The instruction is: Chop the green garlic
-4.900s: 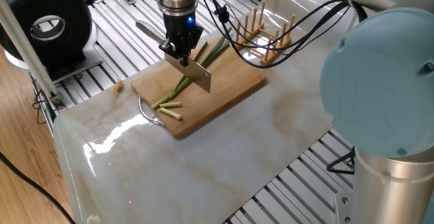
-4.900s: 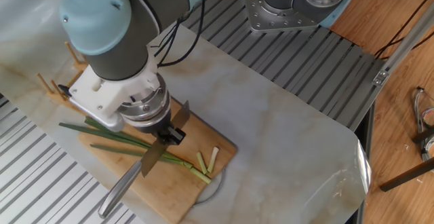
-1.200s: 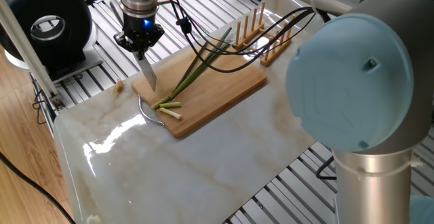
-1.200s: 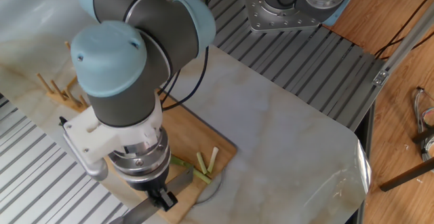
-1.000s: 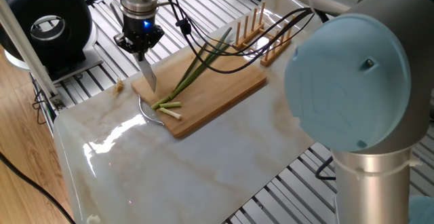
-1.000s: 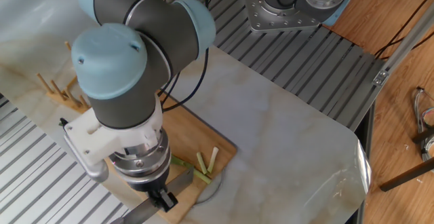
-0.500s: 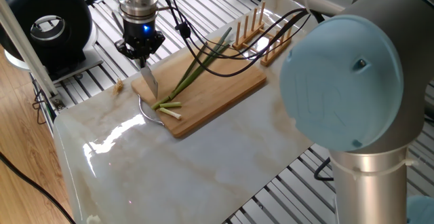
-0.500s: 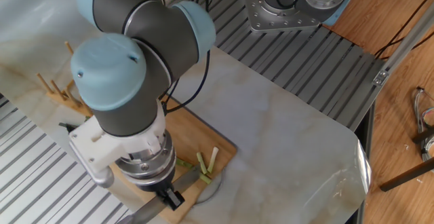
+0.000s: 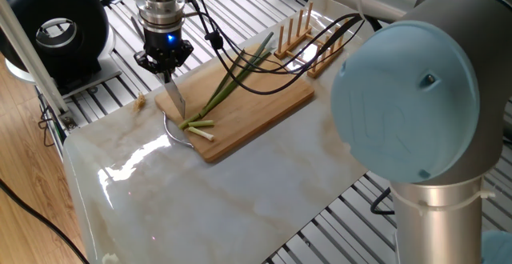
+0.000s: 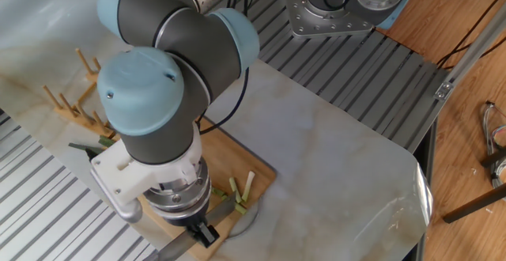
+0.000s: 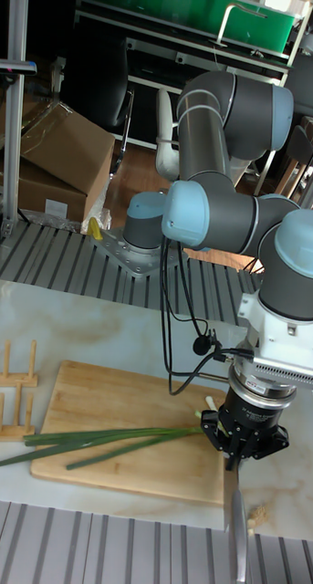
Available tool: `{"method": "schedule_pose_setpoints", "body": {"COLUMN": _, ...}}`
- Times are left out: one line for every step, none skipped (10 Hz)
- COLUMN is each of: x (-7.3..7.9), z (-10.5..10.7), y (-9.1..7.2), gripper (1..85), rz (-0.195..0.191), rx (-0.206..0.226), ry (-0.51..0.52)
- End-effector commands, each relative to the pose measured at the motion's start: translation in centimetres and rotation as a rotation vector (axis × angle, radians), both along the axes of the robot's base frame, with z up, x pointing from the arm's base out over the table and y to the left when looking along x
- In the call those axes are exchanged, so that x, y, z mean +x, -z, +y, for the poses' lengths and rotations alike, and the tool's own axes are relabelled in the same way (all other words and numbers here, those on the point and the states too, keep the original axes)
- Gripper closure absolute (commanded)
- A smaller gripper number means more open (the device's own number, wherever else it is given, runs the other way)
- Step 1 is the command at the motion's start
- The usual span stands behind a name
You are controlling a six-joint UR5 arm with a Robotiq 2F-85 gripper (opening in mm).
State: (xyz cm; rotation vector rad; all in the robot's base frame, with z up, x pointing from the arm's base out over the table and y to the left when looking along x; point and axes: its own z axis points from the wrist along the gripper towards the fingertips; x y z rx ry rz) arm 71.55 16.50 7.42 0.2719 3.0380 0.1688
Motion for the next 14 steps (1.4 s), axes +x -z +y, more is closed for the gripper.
{"method": "schedule_pose_setpoints", "body": {"x": 0.4, "z": -0.1, "y": 0.1, "gripper": 84.3, "rz": -0.011, "rx": 0.003, "ry": 0.001}}
{"method": "schedule_pose_setpoints", "body": {"x": 0.4, "z": -0.2, "y": 0.4, "gripper": 84.3, "rz": -0.007, "rx": -0.002, "ry": -0.003}}
{"method": "schedule_pose_setpoints", "body": {"x": 0.0, "z": -0.2, "y": 0.7, "gripper": 84.3, "rz": 0.007, "rx": 0.003, "ry": -0.010}}
{"method": "schedule_pose_setpoints", "body": {"x": -0.1, "z": -0.4, "y": 0.7, "gripper": 84.3, "rz": 0.009, "rx": 0.005, "ry": -0.014}}
{"method": "schedule_pose_setpoints", "body": {"x": -0.4, "z": -0.4, "y": 0.7, "gripper": 84.3, "rz": 0.015, "rx": 0.004, "ry": -0.016}}
{"method": "schedule_pose_setpoints", "body": {"x": -0.5, "z": -0.3, "y": 0.6, "gripper": 84.3, "rz": 0.020, "rx": 0.005, "ry": -0.016}}
{"method": "schedule_pose_setpoints", "body": {"x": -0.6, "z": -0.4, "y": 0.5, "gripper": 84.3, "rz": 0.024, "rx": 0.004, "ry": -0.018}}
{"method": "schedule_pose_setpoints", "body": {"x": -0.8, "z": -0.7, "y": 0.3, "gripper": 84.3, "rz": 0.035, "rx": 0.006, "ry": -0.022}}
{"method": "schedule_pose_setpoints", "body": {"x": -1.1, "z": -0.8, "y": 0.1, "gripper": 84.3, "rz": 0.041, "rx": 0.004, "ry": -0.026}}
{"method": "schedule_pose_setpoints", "body": {"x": -1.2, "z": -0.6, "y": 0.2, "gripper": 84.3, "rz": 0.036, "rx": 0.000, "ry": -0.024}}
{"method": "schedule_pose_setpoints", "body": {"x": -1.3, "z": -0.6, "y": 0.2, "gripper": 84.3, "rz": 0.036, "rx": 0.003, "ry": -0.022}}
{"method": "schedule_pose_setpoints", "body": {"x": -1.4, "z": -0.6, "y": 0.3, "gripper": 84.3, "rz": 0.036, "rx": 0.004, "ry": -0.022}}
{"method": "schedule_pose_setpoints", "body": {"x": -1.5, "z": -0.6, "y": 0.2, "gripper": 84.3, "rz": 0.035, "rx": 0.006, "ry": -0.022}}
{"method": "schedule_pose_setpoints", "body": {"x": -1.6, "z": -0.6, "y": 0.2, "gripper": 84.3, "rz": 0.036, "rx": 0.006, "ry": -0.022}}
